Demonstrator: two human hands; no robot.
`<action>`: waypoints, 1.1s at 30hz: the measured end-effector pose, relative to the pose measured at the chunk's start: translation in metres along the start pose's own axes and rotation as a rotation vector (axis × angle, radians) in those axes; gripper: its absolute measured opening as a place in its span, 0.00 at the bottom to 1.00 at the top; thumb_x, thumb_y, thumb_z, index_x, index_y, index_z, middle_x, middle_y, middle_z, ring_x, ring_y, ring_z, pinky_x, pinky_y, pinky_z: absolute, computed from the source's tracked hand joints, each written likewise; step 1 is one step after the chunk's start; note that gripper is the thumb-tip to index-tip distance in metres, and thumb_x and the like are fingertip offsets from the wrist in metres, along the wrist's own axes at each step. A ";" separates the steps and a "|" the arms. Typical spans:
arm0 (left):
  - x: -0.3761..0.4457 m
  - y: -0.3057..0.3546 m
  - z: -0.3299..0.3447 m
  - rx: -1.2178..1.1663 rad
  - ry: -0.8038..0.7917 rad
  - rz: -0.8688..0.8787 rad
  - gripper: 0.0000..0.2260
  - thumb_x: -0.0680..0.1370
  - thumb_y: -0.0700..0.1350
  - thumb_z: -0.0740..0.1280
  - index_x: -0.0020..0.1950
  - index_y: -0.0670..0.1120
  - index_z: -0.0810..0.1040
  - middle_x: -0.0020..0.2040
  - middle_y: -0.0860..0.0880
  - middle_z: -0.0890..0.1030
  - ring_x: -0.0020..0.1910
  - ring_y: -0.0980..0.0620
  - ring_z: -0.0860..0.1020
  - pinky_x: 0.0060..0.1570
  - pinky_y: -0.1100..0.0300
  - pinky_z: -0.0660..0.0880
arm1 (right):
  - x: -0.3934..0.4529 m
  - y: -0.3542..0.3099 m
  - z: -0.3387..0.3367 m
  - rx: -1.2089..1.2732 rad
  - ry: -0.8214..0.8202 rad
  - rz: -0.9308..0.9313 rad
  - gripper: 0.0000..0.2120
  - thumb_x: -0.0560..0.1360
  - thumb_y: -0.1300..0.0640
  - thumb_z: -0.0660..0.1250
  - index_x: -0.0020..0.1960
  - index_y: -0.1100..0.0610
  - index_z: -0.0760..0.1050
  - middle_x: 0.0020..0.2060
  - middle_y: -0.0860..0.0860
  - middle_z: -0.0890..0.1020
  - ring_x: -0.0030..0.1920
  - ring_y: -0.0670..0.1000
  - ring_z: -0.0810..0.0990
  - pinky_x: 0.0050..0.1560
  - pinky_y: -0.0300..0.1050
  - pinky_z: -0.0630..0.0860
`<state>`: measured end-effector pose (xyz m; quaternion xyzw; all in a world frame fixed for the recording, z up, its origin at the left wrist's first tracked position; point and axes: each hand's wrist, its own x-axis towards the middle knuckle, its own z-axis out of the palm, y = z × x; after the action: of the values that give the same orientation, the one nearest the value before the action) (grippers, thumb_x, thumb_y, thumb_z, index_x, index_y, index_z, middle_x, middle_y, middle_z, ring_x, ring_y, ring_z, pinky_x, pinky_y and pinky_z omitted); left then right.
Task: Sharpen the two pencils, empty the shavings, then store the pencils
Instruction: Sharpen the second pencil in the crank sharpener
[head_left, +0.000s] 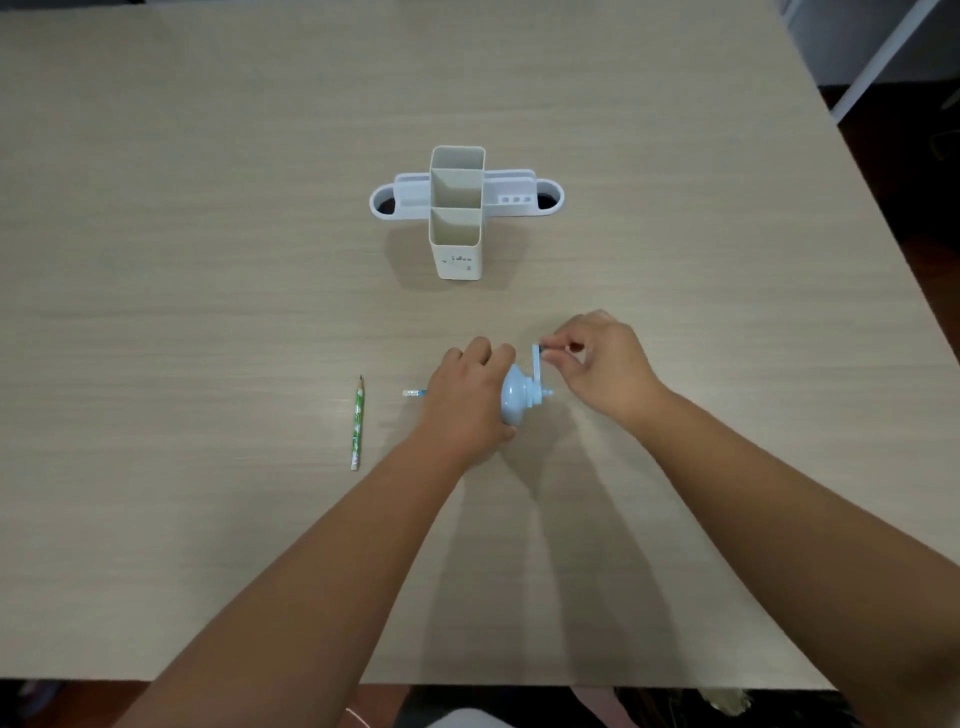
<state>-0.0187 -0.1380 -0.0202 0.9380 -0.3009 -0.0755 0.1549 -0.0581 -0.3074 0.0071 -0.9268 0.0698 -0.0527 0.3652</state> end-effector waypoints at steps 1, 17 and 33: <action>-0.001 0.001 0.000 0.005 -0.002 -0.006 0.32 0.56 0.48 0.79 0.55 0.46 0.70 0.48 0.48 0.70 0.40 0.47 0.65 0.41 0.54 0.68 | 0.001 0.006 0.008 -0.052 -0.085 0.031 0.03 0.69 0.64 0.70 0.39 0.64 0.81 0.35 0.60 0.82 0.40 0.59 0.77 0.46 0.46 0.73; 0.000 0.003 0.004 0.003 0.007 -0.027 0.30 0.55 0.47 0.78 0.53 0.45 0.70 0.47 0.47 0.71 0.39 0.47 0.65 0.38 0.55 0.65 | -0.048 0.014 0.003 -0.042 -0.364 0.074 0.02 0.68 0.63 0.72 0.41 0.61 0.82 0.33 0.51 0.82 0.34 0.50 0.79 0.37 0.40 0.71; -0.003 0.004 0.002 0.013 -0.031 -0.028 0.32 0.57 0.47 0.79 0.56 0.46 0.69 0.51 0.47 0.71 0.43 0.47 0.67 0.39 0.56 0.64 | -0.042 0.032 0.021 0.094 -0.340 0.214 0.04 0.69 0.60 0.73 0.44 0.56 0.83 0.40 0.49 0.84 0.40 0.43 0.80 0.39 0.23 0.70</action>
<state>-0.0234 -0.1400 -0.0205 0.9417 -0.2908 -0.0900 0.1432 -0.0995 -0.3097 -0.0324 -0.8916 0.1028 0.1403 0.4180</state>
